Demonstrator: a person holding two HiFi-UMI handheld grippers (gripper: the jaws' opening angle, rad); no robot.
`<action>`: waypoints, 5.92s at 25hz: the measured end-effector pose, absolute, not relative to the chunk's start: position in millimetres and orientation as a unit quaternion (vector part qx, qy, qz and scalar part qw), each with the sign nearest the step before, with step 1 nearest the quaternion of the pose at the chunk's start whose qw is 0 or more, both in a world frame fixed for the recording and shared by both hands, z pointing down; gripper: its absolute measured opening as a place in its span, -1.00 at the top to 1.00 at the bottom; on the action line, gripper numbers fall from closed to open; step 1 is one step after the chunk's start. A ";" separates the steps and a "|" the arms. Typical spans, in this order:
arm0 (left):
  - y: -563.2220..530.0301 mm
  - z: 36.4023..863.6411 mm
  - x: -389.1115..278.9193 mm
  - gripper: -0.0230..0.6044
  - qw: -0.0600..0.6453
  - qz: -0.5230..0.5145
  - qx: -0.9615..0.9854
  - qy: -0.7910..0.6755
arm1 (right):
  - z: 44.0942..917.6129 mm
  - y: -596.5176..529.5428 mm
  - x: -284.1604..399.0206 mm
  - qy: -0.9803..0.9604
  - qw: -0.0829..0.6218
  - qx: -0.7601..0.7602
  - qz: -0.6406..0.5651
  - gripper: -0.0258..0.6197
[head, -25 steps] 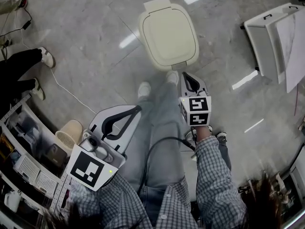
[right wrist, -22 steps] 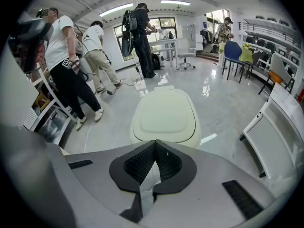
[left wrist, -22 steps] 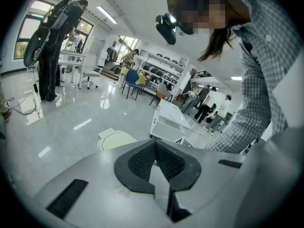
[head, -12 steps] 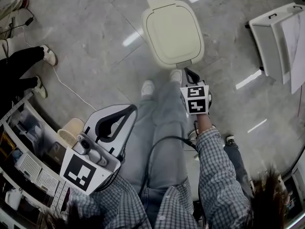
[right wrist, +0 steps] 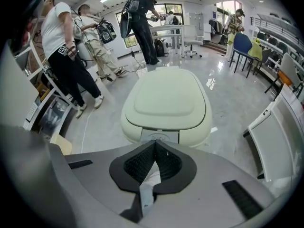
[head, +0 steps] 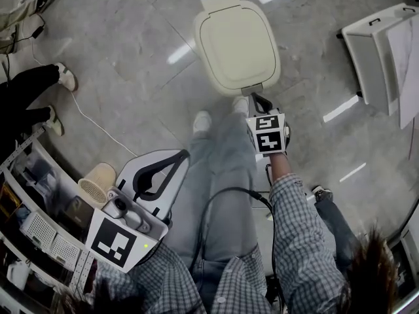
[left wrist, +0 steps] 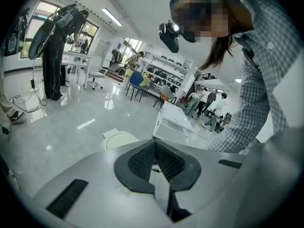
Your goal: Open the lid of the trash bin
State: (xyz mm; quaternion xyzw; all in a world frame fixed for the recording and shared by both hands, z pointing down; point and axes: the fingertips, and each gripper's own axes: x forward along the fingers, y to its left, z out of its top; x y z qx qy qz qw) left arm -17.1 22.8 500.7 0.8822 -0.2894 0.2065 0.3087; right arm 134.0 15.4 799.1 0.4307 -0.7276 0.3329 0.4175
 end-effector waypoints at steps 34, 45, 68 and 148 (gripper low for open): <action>6.0 471.0 -15.5 0.91 0.298 0.180 0.883 -0.315 | 738.9 -6.2 148.4 -0.733 0.337 0.481 0.344 0.86; 2.9 427.0 -19.5 0.91 0.271 0.174 0.888 -0.327 | 636.3 -6.9 168.8 -0.741 0.263 0.529 0.319 0.86; 1.7 292.5 -39.4 0.91 0.189 0.099 0.904 -0.369 | 444.9 3.2 168.9 -0.772 0.210 0.557 0.221 0.86; -30.8 186.7 -47.3 0.91 0.096 0.037 0.940 -0.325 | 221.2 -29.6 107.7 -0.825 0.104 0.556 0.018 0.86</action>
